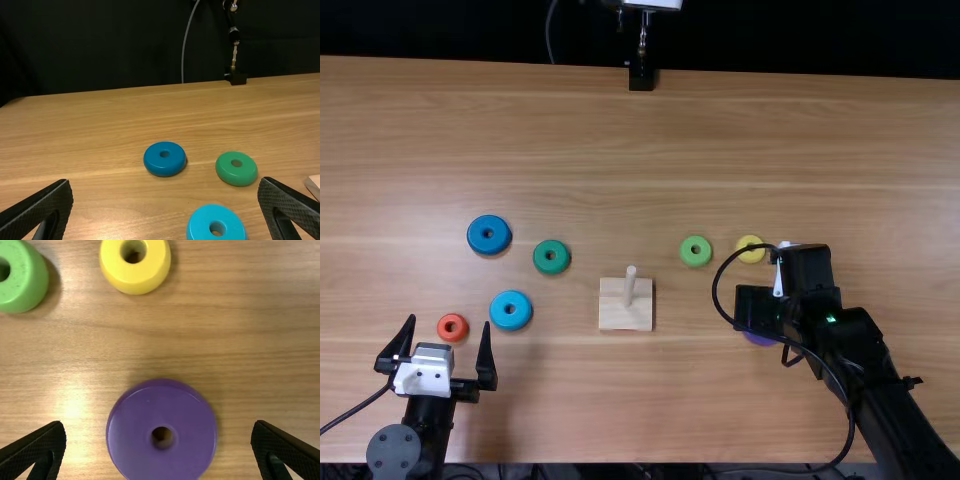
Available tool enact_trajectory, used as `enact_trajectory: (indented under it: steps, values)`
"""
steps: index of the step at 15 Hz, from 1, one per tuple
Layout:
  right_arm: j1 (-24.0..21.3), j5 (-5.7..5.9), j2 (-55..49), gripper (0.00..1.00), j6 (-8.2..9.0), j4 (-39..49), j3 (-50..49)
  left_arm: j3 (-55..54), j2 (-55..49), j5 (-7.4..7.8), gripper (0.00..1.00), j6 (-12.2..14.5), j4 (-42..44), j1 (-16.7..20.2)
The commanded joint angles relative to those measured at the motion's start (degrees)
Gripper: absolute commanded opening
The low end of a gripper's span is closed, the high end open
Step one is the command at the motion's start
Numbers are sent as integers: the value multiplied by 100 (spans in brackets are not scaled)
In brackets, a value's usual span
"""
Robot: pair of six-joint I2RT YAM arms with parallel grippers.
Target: Build the Hanoi tower: stack the rings onto the peg from bottom to top in this color order: purple, dark blue, light blue, dark green, light green, yellow, orange.
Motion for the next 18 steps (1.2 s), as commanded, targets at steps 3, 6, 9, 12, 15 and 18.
enact_trajectory:
  steps: [3,6,9,12,15,18]
  values:
    - [54,121,286,100,827,-55,96,-102,-69,84,100,69,-288,49]
    - [54,78,505,100,1132,-24,-80,-102,-69,84,100,69,-288,49]
    - [54,78,558,100,1111,-13,-150,-102,-69,84,100,69,-288,49]
    - [54,78,830,100,1069,-13,-132,-102,-69,84,100,69,-288,49]
    - [54,78,874,100,1101,-13,-132,-102,-69,84,100,69,-288,49]
    - [54,78,874,100,1132,-13,-132,-102,-69,84,100,69,-288,49]
